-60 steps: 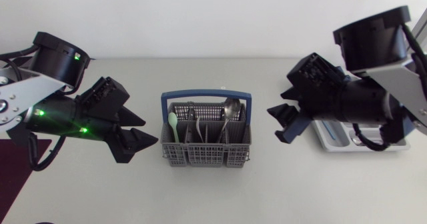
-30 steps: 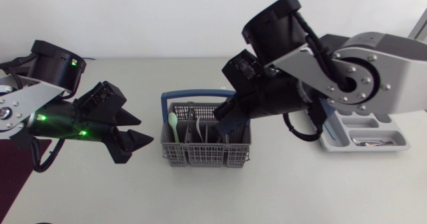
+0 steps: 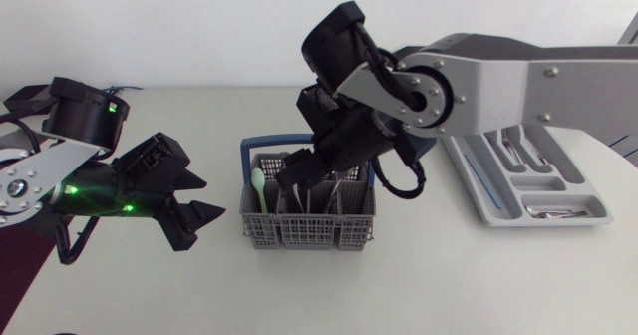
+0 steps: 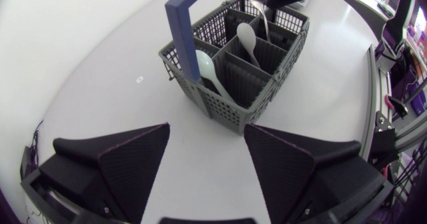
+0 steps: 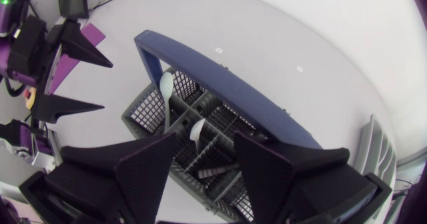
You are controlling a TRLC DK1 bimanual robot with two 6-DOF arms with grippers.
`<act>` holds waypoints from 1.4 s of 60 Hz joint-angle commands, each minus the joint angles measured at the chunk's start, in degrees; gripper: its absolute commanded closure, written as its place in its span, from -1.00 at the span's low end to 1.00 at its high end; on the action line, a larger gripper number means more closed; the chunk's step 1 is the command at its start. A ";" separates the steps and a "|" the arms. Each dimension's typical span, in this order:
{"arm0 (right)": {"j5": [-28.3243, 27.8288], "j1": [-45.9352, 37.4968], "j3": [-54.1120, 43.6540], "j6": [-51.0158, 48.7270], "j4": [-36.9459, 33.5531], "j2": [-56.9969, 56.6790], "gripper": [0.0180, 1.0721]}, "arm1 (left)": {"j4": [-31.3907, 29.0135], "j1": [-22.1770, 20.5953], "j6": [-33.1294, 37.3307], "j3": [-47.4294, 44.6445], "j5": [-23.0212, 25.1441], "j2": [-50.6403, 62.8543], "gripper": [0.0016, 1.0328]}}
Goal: Unload the cutlery basket into the drawer organizer.
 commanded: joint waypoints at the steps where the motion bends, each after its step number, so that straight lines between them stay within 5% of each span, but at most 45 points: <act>1: 0.46 0.73 1.52 3.29 -0.24 2.72 -0.21 | 1.00 0.13 1.11 -2.05 -1.12 -0.70 -0.50; 22: 0.55 2.58 -0.59 6.98 2.83 4.21 -0.21 | 6.71 -2.60 1.02 -4.59 -6.40 -0.44 -0.50; 75: 6.88 8.73 -4.19 4.96 6.35 -2.11 -0.22 | 10.75 -3.12 0.93 -5.39 -6.48 1.14 -0.50; 80: 11.45 9.79 -3.49 4.35 6.70 -0.62 -0.22 | 10.75 -3.12 0.93 -5.39 -6.48 1.14 -0.50; 84: 15.05 10.84 -3.31 6.81 6.44 -0.27 -0.42 | 10.75 -3.04 0.93 -5.39 -6.48 1.14 -0.50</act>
